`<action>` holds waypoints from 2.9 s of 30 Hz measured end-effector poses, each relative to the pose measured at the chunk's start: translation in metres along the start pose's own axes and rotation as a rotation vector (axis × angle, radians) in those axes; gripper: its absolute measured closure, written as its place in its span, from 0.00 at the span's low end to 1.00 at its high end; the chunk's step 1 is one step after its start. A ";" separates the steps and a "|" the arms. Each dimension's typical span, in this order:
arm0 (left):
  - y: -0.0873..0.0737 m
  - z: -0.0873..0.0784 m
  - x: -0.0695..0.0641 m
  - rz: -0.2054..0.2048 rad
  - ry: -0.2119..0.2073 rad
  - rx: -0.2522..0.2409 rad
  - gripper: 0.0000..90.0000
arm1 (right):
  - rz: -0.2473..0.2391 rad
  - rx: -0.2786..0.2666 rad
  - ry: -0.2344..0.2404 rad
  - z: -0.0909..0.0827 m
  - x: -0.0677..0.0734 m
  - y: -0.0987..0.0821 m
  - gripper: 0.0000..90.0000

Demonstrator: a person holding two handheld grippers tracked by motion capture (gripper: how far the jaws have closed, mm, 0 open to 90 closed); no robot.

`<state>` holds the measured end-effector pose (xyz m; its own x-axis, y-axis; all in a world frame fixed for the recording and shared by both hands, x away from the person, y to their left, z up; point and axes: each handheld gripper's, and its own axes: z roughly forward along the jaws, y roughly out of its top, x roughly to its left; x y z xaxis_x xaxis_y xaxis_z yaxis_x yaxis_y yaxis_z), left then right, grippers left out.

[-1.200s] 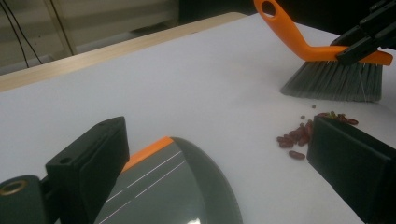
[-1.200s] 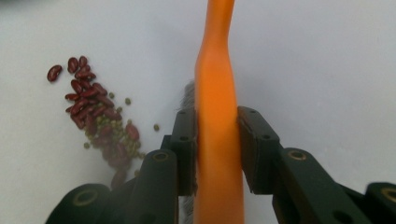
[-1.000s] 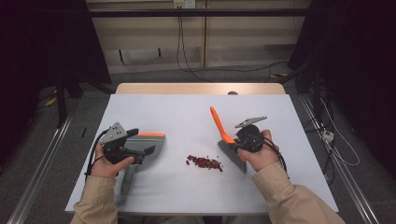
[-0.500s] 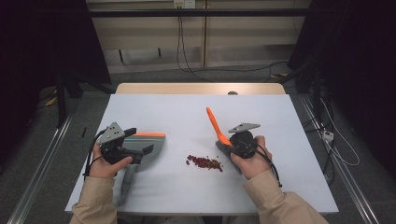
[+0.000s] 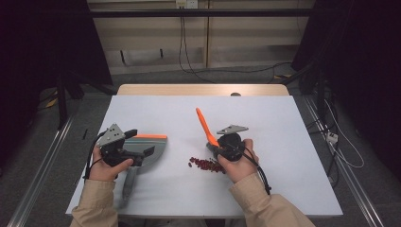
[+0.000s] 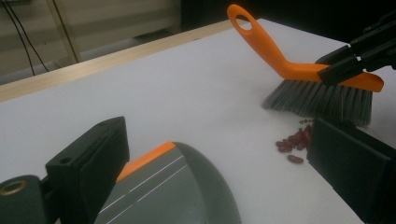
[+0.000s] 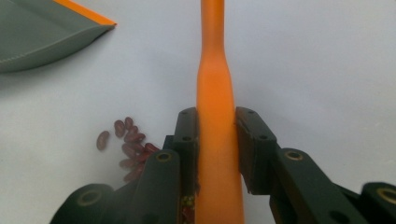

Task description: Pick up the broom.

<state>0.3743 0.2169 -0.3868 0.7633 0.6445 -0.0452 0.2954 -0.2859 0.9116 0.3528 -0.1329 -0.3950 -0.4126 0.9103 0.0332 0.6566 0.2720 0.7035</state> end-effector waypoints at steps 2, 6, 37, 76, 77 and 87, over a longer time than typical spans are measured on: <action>0.000 0.000 0.000 0.004 0.000 0.000 0.06 | 0.016 -0.009 0.002 0.002 0.000 0.000 0.80; 0.000 0.000 0.000 0.004 0.002 0.006 0.06 | 0.022 -0.024 -0.001 0.004 0.004 0.002 0.80; -0.002 0.001 0.002 0.009 0.008 0.019 0.06 | 0.021 -0.103 0.036 -0.004 0.002 0.006 0.80; -0.002 -0.001 0.003 0.002 0.015 0.013 0.06 | 0.027 -0.195 0.014 0.011 0.016 -0.009 0.80; -0.002 -0.001 0.003 0.002 0.015 0.014 0.06 | 0.028 -0.199 0.018 0.010 0.014 -0.009 0.80; -0.002 -0.002 0.003 0.009 0.011 0.024 0.06 | 0.012 -0.237 0.057 -0.009 0.012 -0.001 0.80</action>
<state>0.3747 0.2206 -0.3879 0.7595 0.6497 -0.0324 0.3026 -0.3088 0.9017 0.3414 -0.1252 -0.3886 -0.4450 0.8921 0.0781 0.4984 0.1743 0.8492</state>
